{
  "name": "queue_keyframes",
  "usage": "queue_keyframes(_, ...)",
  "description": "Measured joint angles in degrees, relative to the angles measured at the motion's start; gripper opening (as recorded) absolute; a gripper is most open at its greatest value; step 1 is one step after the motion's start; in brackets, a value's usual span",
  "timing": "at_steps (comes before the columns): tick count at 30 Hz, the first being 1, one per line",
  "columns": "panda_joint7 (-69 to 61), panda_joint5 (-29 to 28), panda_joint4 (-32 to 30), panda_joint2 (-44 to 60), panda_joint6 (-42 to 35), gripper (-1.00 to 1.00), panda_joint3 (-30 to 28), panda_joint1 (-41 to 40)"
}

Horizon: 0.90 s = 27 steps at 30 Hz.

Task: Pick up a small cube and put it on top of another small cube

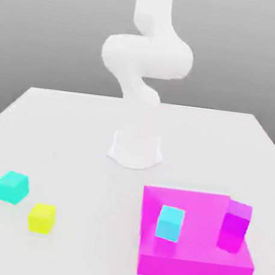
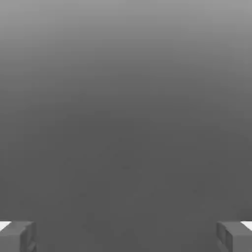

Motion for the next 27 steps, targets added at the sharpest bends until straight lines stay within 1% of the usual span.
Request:
queue_keyframes(7,-9.2,-1.7,-7.5,14.6,8.7,0.00,-10.6,-3.9)
queue_keyframes(12,-16.8,-1.1,-12.7,24.8,14.7,0.00,-18.2,-6.9)
queue_keyframes(16,-24.2,1.2,-16.8,33.3,19.6,0.00,-23.8,-9.3)
queue_keyframes(20,-33.5,6.2,-20.9,42.3,24.3,0.00,-27.1,-13.9)
queue_keyframes(21,-36.0,8.3,-21.5,44.5,25.6,0.00,-27.0,-15.0)
queue_keyframes(23,-41.0,13.9,-21.4,49.0,28.4,0.00,-23.8,-17.8)
queue_keyframes(27,-49.3,24.7,-19.6,57.3,34.3,0.00,-12.9,-26.4)
